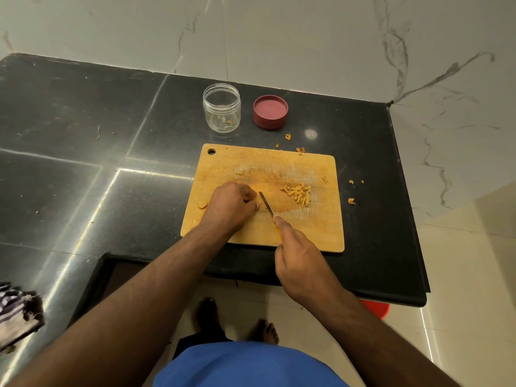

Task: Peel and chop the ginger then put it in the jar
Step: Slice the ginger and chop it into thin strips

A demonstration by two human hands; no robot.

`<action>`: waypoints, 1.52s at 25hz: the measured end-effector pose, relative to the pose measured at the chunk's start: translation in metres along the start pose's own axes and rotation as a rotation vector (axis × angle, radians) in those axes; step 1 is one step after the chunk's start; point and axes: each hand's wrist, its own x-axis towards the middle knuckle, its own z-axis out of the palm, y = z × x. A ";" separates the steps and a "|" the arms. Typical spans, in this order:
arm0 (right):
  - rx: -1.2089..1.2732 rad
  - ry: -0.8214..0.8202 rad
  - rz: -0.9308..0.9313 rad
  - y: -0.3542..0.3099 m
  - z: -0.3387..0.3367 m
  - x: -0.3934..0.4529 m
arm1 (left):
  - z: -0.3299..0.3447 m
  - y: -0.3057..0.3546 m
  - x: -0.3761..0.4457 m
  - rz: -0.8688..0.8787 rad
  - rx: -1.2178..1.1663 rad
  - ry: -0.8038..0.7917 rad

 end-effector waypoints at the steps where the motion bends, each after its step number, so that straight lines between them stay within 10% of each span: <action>1: -0.005 -0.008 -0.003 0.000 0.001 0.002 | 0.000 0.000 0.000 0.001 0.005 -0.001; 32: -0.135 0.000 0.033 0.001 -0.001 0.004 | -0.001 -0.002 -0.001 -0.028 -0.027 -0.014; 35: 0.181 -0.016 0.209 0.003 -0.007 0.000 | 0.000 -0.002 0.000 -0.027 -0.031 -0.015; 38: 1.009 0.001 0.597 0.009 -0.018 -0.002 | -0.001 -0.002 0.000 -0.032 -0.036 -0.029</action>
